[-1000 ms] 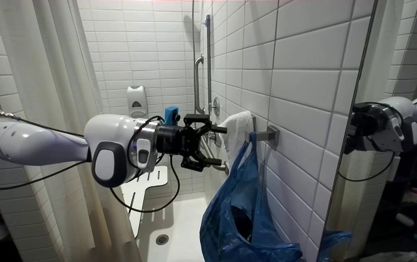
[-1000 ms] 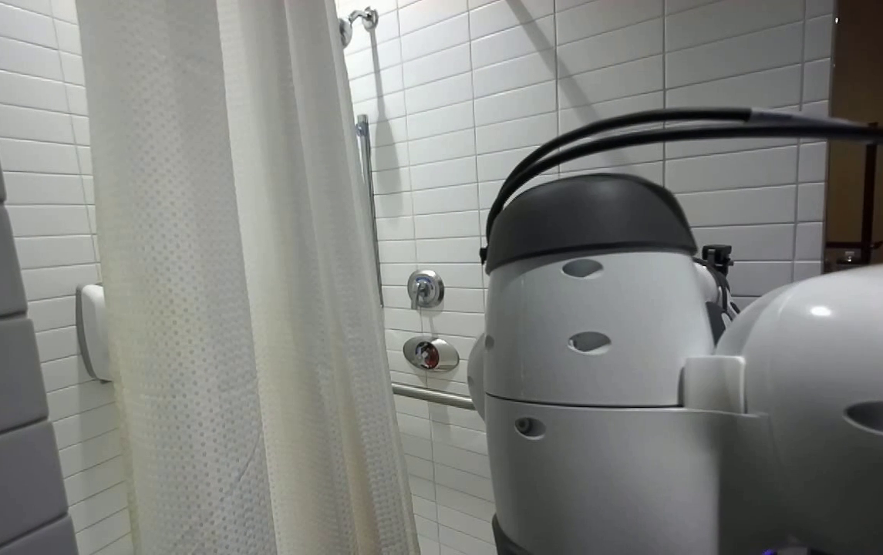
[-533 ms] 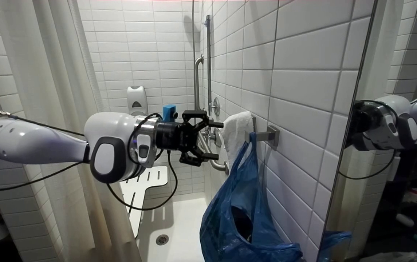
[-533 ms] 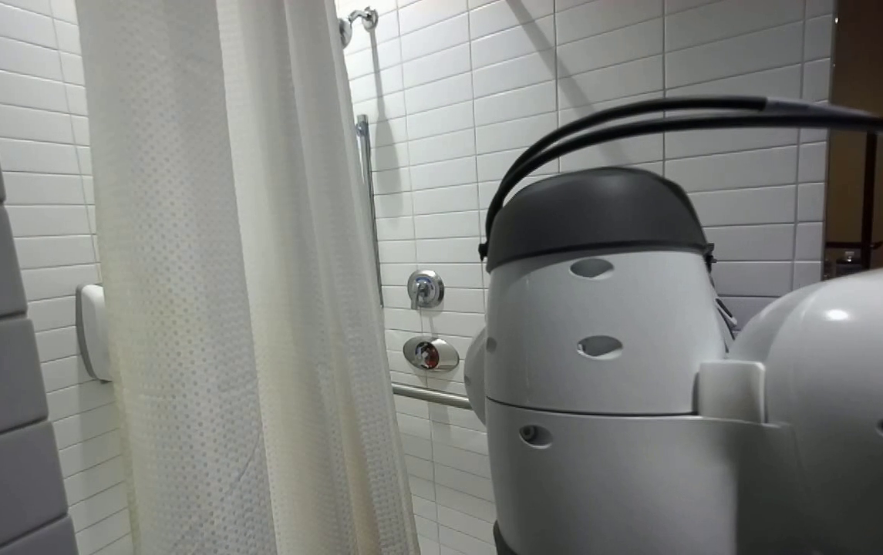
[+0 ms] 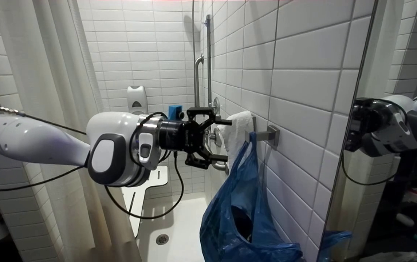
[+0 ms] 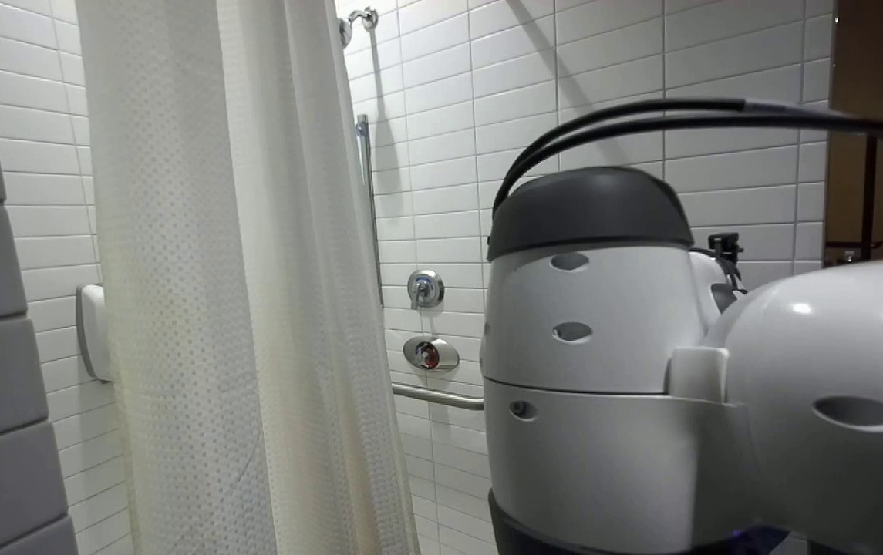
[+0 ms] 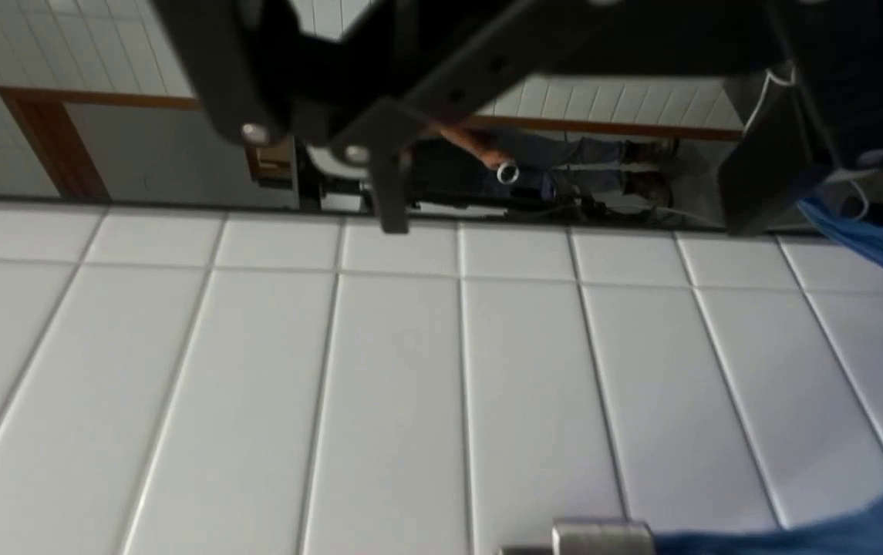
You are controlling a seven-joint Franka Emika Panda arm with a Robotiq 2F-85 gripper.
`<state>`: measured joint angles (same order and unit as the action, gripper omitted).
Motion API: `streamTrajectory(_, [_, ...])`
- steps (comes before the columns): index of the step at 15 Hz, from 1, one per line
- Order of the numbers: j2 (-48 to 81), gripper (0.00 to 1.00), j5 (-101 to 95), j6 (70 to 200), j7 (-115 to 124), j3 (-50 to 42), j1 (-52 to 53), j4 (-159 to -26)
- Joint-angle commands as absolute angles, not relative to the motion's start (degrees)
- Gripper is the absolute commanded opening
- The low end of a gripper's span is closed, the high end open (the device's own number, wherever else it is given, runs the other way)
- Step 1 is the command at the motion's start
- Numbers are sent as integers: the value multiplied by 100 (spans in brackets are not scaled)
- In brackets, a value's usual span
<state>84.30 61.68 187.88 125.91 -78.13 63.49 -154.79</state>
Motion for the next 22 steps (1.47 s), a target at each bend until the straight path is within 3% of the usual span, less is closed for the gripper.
streamTrajectory(1, [8430,100,5883,19019,12847,-8110,5888,-15805])
streamTrajectory(8, [8428,100,8275,20152,11794,-7753,4786,-15891])
streamTrajectory(9, [8428,100,8648,19788,10969,-8400,5052,-15916])
streamTrajectory(15, [8458,100,10172,19854,9140,-8995,5048,-15743])
streamTrajectory(22, [8438,100,10372,19830,9032,-8497,6251,-15594])
